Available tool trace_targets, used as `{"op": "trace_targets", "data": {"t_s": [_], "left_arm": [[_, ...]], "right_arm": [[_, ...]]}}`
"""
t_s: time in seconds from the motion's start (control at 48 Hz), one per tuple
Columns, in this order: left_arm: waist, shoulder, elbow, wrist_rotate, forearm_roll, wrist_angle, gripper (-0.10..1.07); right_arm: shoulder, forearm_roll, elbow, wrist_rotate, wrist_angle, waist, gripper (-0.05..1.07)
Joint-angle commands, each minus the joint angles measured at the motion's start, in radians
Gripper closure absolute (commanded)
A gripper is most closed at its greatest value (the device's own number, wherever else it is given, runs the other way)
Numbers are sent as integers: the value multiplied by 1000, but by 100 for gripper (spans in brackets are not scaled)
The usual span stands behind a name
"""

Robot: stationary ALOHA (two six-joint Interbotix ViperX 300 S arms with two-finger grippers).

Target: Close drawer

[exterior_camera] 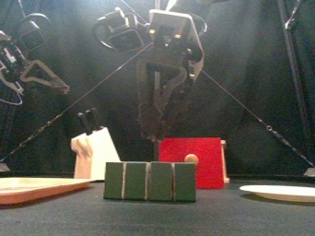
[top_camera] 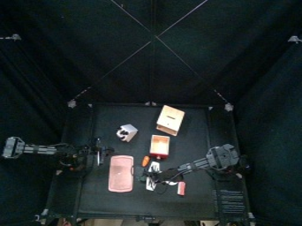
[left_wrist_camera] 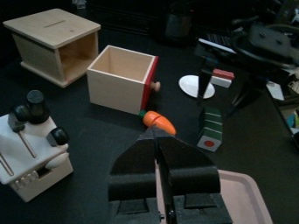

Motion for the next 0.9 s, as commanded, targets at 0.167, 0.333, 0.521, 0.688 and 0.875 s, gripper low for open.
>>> {"op": "trace_targets", "data": {"t_s": [0.167, 0.333, 0.521, 0.688, 0.875], "left_arm": [[3, 2, -31, 0, 3, -23, 72], [3, 2, -40, 2, 3, -52, 72], [2, 2, -44, -2, 3, -97, 72], [3, 2, -67, -2, 2, -106, 72], [3, 2, -66, -3, 2, -106, 72]], "right_arm": [[-239, -167, 233, 314, -284, -55, 10], [-299, -296, 328, 502, -330, -71, 10], [-322, -385, 367, 655, -308, -64, 10], [-330, -353, 345, 873, -167, -66, 10], [-314, -411, 308, 1147, -18, -34, 10]]}}
